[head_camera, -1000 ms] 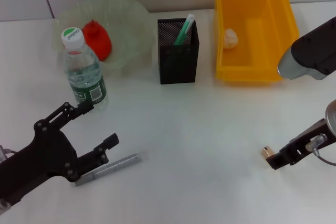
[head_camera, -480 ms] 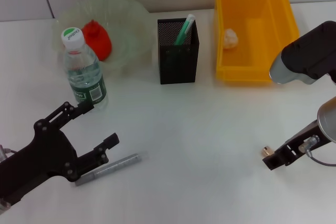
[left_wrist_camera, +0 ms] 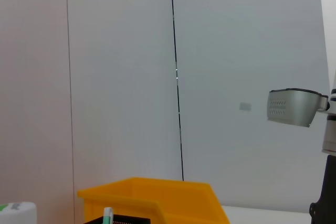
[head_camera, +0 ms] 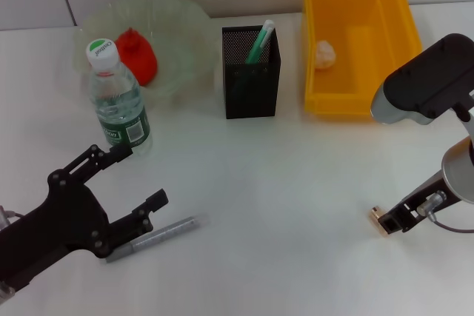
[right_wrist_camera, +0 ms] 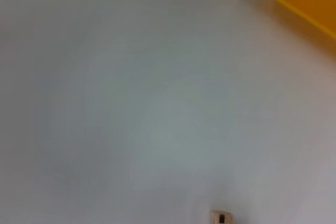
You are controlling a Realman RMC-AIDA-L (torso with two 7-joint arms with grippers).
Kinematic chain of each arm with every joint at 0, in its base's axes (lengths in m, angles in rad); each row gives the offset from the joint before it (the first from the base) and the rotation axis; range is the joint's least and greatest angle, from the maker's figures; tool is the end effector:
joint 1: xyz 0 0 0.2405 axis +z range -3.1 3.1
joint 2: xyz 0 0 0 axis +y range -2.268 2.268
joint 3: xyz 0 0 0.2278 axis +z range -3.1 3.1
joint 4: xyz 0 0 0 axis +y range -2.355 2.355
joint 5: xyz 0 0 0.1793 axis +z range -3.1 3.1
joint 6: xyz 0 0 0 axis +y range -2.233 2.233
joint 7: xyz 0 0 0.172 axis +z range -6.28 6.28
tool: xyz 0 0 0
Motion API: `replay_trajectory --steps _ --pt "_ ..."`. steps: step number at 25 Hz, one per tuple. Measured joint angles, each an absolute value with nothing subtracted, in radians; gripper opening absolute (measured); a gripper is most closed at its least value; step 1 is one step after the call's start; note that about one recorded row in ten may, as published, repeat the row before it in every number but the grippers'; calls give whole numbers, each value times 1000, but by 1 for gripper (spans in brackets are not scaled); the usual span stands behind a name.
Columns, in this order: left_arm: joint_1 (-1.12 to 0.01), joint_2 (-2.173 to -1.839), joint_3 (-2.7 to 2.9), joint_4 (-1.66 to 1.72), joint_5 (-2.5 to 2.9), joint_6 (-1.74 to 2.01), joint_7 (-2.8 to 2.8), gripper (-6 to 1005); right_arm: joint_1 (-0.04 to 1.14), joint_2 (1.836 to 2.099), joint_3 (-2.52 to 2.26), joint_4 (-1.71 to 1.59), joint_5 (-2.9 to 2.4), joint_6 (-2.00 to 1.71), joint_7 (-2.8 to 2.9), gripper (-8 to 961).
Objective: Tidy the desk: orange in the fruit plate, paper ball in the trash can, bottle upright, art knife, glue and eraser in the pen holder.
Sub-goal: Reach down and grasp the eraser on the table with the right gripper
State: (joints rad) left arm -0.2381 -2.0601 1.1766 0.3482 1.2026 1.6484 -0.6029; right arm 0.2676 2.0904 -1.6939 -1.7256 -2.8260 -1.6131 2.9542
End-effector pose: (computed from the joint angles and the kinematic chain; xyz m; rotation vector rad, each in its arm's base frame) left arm -0.2243 0.2266 -0.0215 -2.3908 -0.1798 -1.0647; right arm 0.2173 0.2536 -0.0063 -2.2632 1.1291 -0.6492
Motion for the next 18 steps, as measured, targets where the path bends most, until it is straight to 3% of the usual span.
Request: replay_trajectory --steps 18 --pt "-234 -2060 1180 347 1204 1649 -597 815 281 2089 -1691 -1670 -2770 -1578 2955 497"
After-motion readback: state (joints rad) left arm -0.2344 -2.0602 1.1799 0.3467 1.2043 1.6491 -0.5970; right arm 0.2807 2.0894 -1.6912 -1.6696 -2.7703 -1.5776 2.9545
